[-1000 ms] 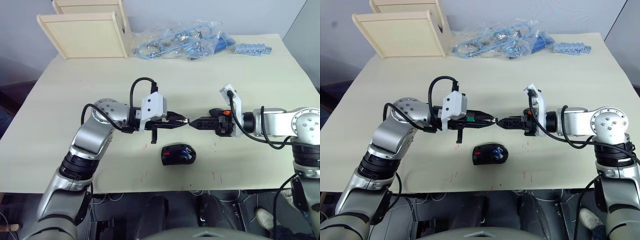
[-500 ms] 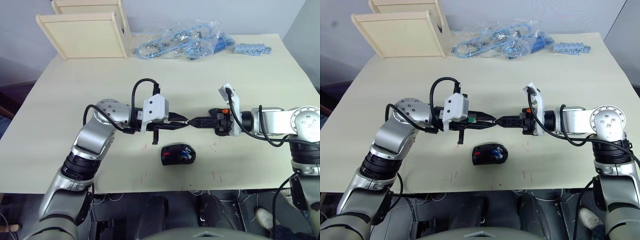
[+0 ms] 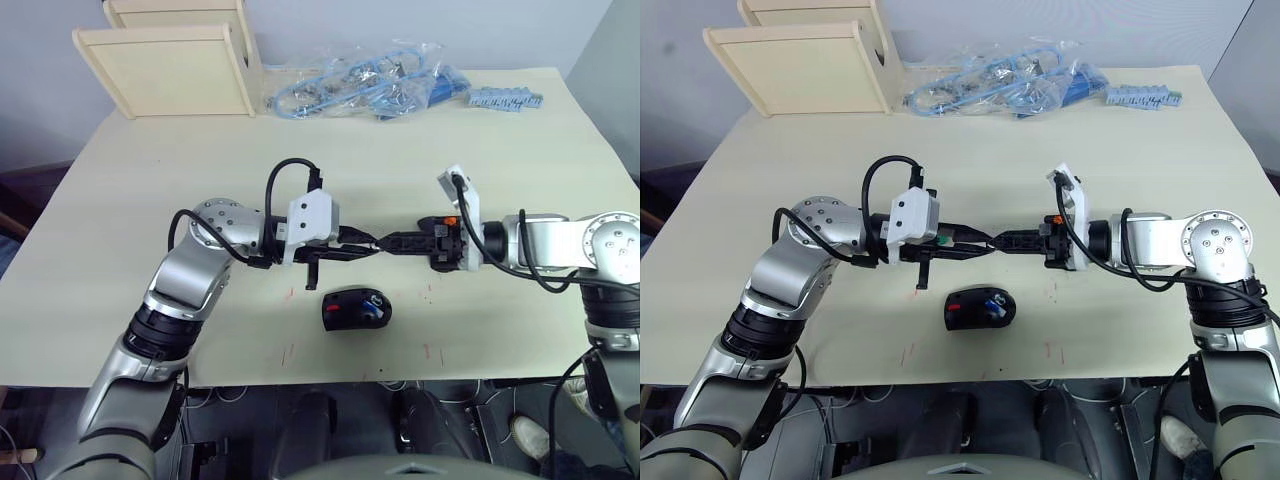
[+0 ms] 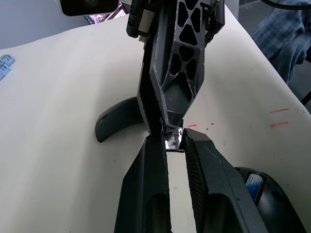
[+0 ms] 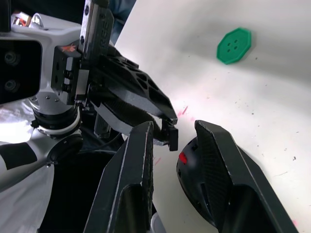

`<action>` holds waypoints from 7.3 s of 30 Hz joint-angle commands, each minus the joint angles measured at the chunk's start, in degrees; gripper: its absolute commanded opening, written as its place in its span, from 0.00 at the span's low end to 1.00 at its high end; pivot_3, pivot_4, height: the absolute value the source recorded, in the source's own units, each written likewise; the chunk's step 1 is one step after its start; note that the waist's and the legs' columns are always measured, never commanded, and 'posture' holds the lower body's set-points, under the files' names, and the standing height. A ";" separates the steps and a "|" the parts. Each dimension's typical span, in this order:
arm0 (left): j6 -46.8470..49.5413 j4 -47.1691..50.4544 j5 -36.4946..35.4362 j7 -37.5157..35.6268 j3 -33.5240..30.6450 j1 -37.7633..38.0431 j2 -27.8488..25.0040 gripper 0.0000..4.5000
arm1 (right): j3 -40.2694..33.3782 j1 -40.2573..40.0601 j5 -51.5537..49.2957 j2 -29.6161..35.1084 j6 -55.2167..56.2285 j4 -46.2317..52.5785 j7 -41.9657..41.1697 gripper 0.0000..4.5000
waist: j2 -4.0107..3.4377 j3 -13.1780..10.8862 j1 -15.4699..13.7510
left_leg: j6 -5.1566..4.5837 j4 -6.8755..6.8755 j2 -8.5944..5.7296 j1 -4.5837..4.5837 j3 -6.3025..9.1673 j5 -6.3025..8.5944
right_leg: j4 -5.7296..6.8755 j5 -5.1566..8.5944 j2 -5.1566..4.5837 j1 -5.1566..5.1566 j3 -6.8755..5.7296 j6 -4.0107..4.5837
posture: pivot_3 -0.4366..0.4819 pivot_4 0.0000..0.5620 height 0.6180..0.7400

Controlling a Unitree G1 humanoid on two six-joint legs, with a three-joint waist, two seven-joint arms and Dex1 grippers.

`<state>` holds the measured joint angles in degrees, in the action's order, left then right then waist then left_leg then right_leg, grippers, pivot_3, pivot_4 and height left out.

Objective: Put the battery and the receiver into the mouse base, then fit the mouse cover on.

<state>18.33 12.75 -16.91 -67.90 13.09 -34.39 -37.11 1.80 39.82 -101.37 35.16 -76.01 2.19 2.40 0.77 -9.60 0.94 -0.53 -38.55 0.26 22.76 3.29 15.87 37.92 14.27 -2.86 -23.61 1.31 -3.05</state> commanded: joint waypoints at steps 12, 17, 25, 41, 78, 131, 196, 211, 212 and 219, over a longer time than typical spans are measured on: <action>-0.92 0.96 0.17 0.15 -0.53 -1.11 -0.07 0.01 | 0.41 0.67 -2.16 1.27 0.79 1.28 -0.42 0.32 | 0.00 0.00 0.00 | 0.00 0.00 0.00 0.00 0.00 0.00 | 0.00 0.00 0.00 0.00 0.00 0.00 | 0.48 0.27 1.00; -0.96 0.84 0.20 0.14 -0.54 -1.14 -0.08 0.01 | 0.47 0.70 -2.04 1.17 0.82 1.24 -0.46 0.32 | 0.00 0.00 0.00 | 0.00 0.00 0.00 0.00 0.00 0.00 | 0.00 0.00 0.00 0.00 0.00 0.00 | 0.48 0.27 1.00; -0.86 0.75 0.19 0.23 -0.53 -1.16 -0.03 0.01 | 0.65 0.36 -1.96 1.05 0.90 1.56 -0.40 0.32 | 0.00 0.00 0.00 | 0.00 0.00 0.00 0.00 0.00 0.00 | 0.00 0.00 0.00 0.00 0.00 0.00 | 0.48 0.27 1.00; -0.68 1.01 0.18 0.23 -0.47 -1.12 -0.11 0.01 | 0.67 0.03 -2.71 1.36 1.43 1.82 -0.09 0.32 | 0.00 0.00 0.00 | 0.00 0.00 0.00 0.00 0.00 0.00 | -0.01 0.00 0.00 0.00 0.00 0.00 | 0.48 0.27 1.00; -0.82 0.88 0.46 0.23 -0.78 -0.87 0.16 0.01 | 1.85 0.21 -3.70 1.93 2.53 2.13 -0.07 0.01 | 0.00 0.00 -0.01 | 0.00 0.00 0.00 0.01 0.00 0.00 | -0.01 0.00 0.00 0.00 0.00 0.00 | 0.48 0.27 1.00; -1.14 1.45 2.99 3.39 3.27 17.47 -2.32 1.00 | 1.76 -5.38 -8.94 36.52 2.43 21.78 -9.32 0.00 | -0.01 -0.12 -0.32 | 0.00 0.03 0.04 0.04 -0.04 0.01 | -0.11 0.00 -0.03 -0.01 0.02 0.00 | 0.48 0.27 1.00; -1.63 -0.40 7.66 4.13 5.96 15.74 2.84 0.65 | 12.20 6.17 -0.16 28.98 1.53 23.11 -6.58 0.00 | -0.02 -0.11 -0.26 | 0.00 0.01 0.07 0.00 0.06 0.01 | -0.07 0.00 -0.02 -0.02 0.04 0.00 | 0.48 0.27 1.00; 0.24 0.03 8.47 5.65 6.73 14.98 4.00 0.65 | 20.94 22.67 17.06 10.33 -14.65 14.42 -7.58 0.00 | -0.06 -0.11 -0.22 | 0.00 0.01 0.02 0.01 0.15 0.00 | -0.02 -0.01 -0.04 -0.04 0.01 0.01 | 0.48 0.27 1.00; 0.27 -0.02 8.50 5.73 6.82 14.91 4.00 0.65 | 20.79 23.03 17.92 9.23 -15.62 13.47 -7.47 0.00 | -0.06 -0.11 -0.28 | 0.00 0.01 0.02 0.01 0.14 0.00 | -0.02 -0.01 -0.04 -0.04 0.00 0.01 | 0.48 0.27 1.00; 0.93 -0.19 8.82 6.15 7.45 14.34 4.38 0.65 | 29.38 29.47 21.94 7.88 -16.49 9.42 -9.85 0.00 | -0.08 -0.12 -0.20 | 0.00 0.01 -0.01 0.03 0.14 0.00 | -0.03 -0.01 -0.06 -0.05 -0.02 0.01 | 0.48 0.27 1.00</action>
<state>18.98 10.82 -8.13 -62.04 20.05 -19.80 -33.03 29.14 66.97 -80.43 42.55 -92.16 11.13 -6.05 0.69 -9.72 0.74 -0.54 -38.54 0.25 22.78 3.44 15.87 37.90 14.26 -2.92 -23.66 1.28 -3.03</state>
